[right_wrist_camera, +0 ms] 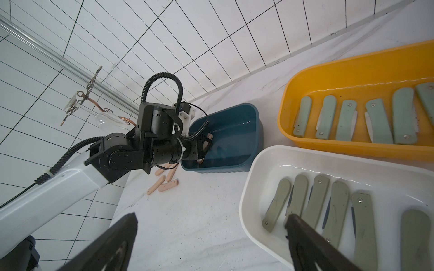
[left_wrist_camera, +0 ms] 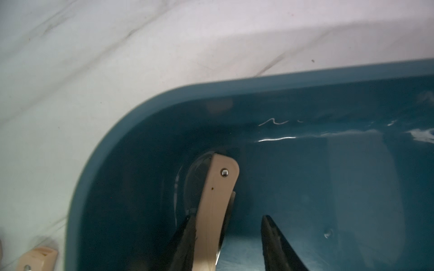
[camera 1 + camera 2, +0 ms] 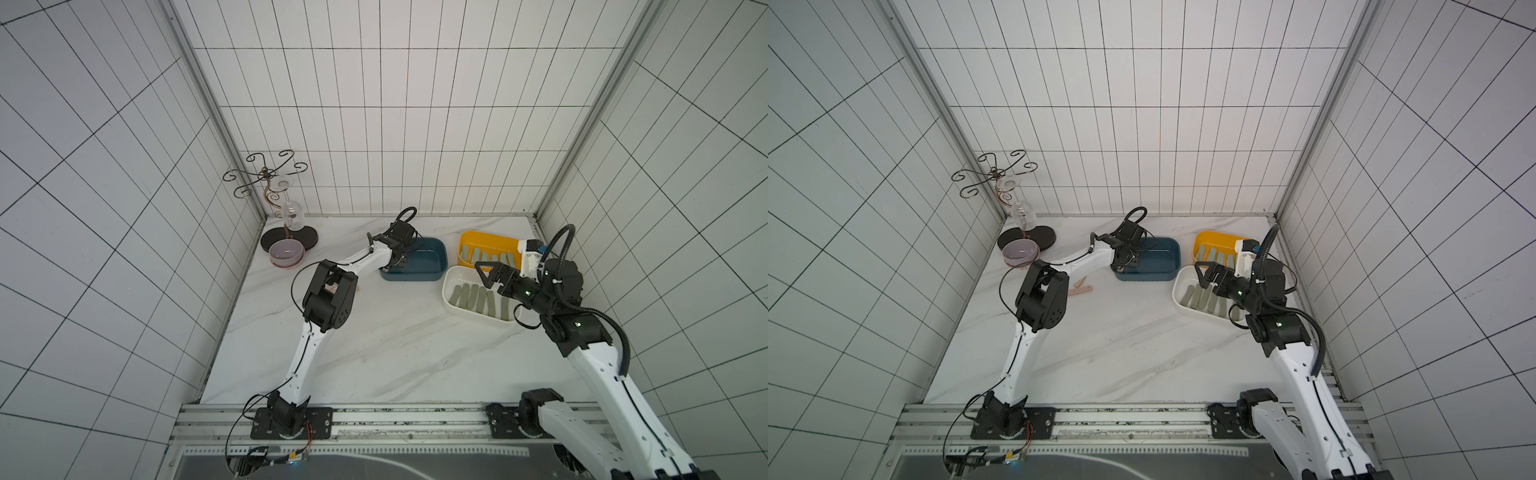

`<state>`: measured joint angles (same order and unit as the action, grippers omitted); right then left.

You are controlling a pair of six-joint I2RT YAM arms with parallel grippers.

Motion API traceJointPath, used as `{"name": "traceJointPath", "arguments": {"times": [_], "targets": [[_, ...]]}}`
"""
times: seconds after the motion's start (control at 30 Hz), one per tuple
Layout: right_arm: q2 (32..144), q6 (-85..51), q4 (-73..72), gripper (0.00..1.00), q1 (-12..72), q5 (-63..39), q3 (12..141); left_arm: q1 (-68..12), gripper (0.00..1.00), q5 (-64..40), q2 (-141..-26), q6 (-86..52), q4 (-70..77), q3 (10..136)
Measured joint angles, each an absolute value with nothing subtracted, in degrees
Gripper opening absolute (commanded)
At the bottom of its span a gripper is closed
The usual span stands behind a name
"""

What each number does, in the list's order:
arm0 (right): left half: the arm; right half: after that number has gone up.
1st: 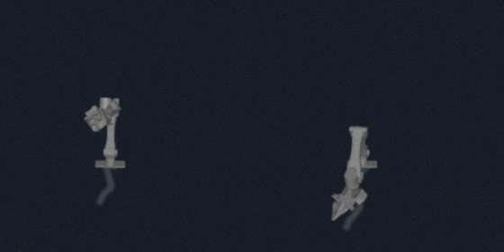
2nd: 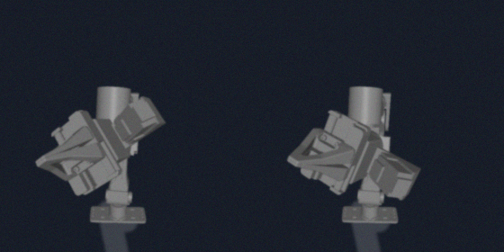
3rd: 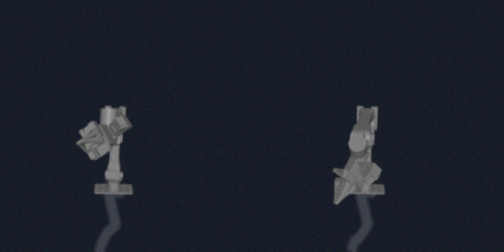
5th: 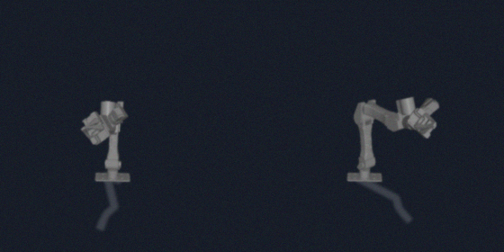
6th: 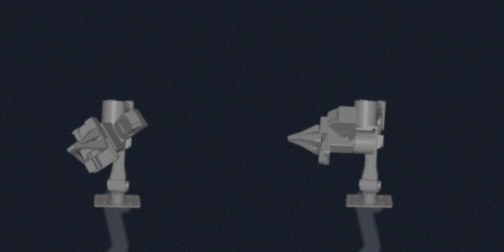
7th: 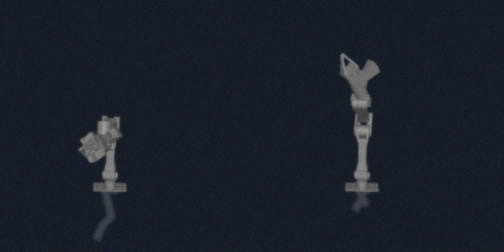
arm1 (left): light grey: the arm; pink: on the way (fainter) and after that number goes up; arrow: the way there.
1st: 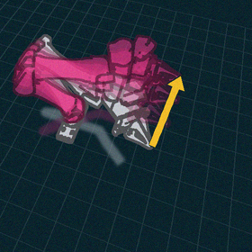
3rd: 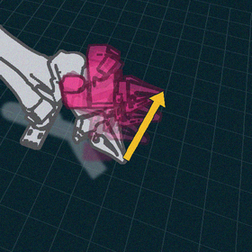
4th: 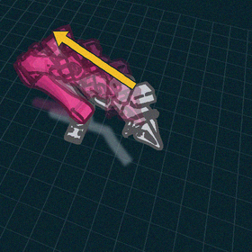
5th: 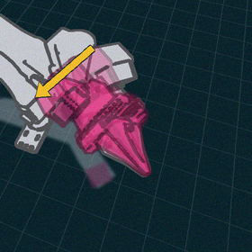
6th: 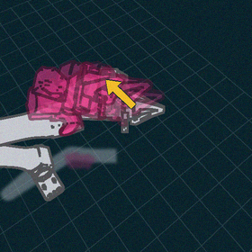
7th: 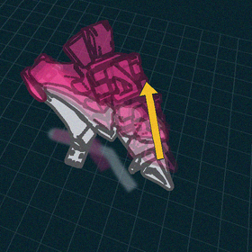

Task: Place the fruit knives into the storage box by color
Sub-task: Place the fruit knife in the storage box, then pick up the fruit knife from the center of the board.

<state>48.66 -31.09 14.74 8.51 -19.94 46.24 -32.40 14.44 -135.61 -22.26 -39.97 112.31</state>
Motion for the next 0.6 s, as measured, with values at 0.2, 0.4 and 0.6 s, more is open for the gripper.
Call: {"name": "traceJointPath", "arguments": {"times": [0.2, 0.4, 0.6], "targets": [[48.47, -30.44, 16.27, 1.0, 8.51, -18.61, 46.24, -32.42, 0.61, 11.6, -133.08, -21.61, -39.99, 113.36], [48.51, -29.5, 17.45, 1.0, 8.51, -17.08, 46.24, -32.21, 0.66, 10.31, -123.28, -21.15, -38.3, 110.72], [49.1, -28.69, 18.87, 1.0, 8.51, -15.44, 46.24, -29.5, 0.72, 9.54, -107.11, -21.45, -31.55, 98.04]]}}
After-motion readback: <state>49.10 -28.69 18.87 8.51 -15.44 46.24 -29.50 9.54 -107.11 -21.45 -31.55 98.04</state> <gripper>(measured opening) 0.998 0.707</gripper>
